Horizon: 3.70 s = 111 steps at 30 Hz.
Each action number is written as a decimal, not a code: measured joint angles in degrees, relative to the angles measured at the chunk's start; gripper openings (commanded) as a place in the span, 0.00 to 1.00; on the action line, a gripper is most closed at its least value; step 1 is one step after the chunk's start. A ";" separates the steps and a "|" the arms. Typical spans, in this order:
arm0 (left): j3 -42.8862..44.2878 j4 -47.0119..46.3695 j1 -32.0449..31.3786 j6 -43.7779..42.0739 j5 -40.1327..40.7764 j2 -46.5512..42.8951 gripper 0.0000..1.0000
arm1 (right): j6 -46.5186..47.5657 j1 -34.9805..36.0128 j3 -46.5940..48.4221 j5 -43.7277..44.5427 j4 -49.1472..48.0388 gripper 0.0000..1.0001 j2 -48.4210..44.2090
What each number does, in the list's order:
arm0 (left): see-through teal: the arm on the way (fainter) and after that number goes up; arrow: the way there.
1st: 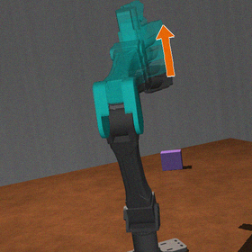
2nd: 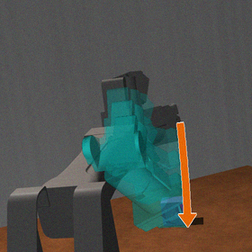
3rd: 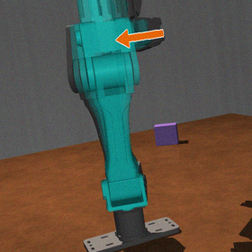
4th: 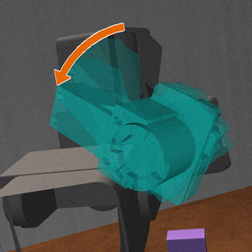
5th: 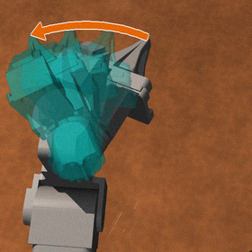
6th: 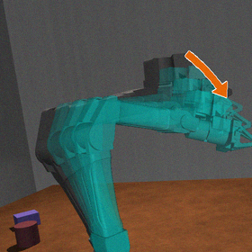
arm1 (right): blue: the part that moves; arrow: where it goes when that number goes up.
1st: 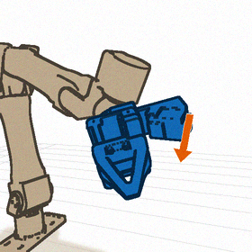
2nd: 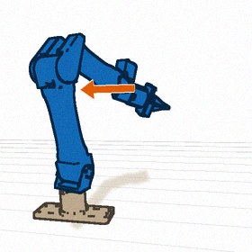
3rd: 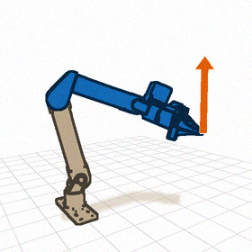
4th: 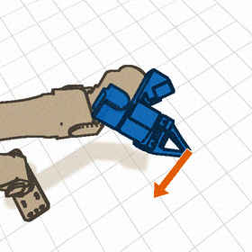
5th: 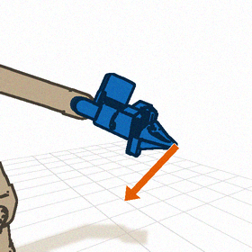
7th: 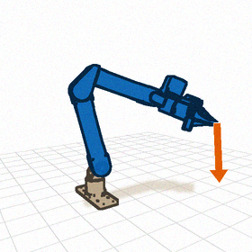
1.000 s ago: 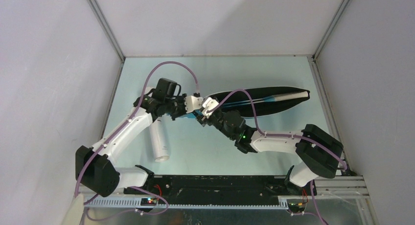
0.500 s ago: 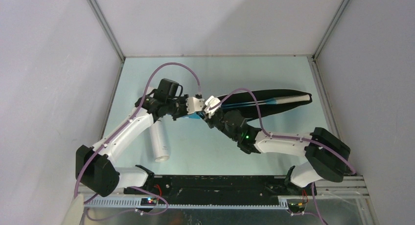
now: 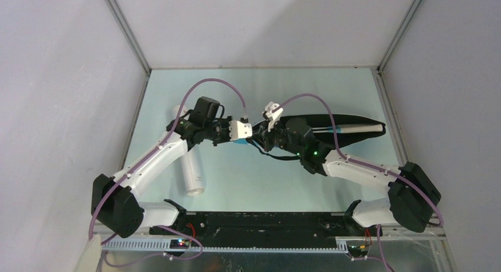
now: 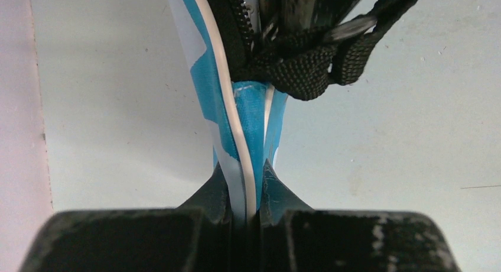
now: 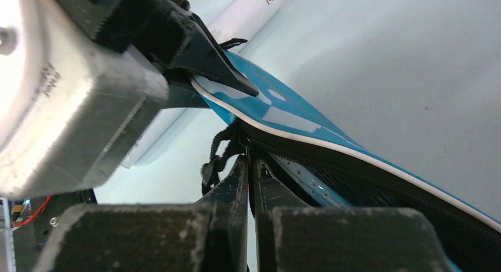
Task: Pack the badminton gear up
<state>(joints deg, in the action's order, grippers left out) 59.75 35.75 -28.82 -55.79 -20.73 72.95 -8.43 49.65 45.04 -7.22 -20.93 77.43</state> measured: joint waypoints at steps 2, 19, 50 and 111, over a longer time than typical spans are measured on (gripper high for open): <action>0.00 -0.24 0.00 -0.22 0.00 0.00 0.00 | -1.07 -1.42 -0.13 -2.16 1.03 0.00 -0.79; 0.00 0.59 2.49 -1.92 -0.33 0.00 0.00 | -3.17 -5.18 -2.38 -3.37 6.21 0.00 -4.59; 0.00 5.16 9.38 -6.69 1.27 -2.99 0.00 | -6.16 -17.35 -6.93 31.82 29.18 0.00 -10.12; 1.70 8.66 12.63 -14.75 -7.13 -5.77 0.00 | 24.57 -66.01 15.74 -7.54 24.90 0.00 26.47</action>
<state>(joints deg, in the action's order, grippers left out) 61.45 44.40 -16.19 -70.54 -27.86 67.18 16.14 -16.36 60.77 -14.76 3.97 103.90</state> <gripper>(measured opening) 0.113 0.007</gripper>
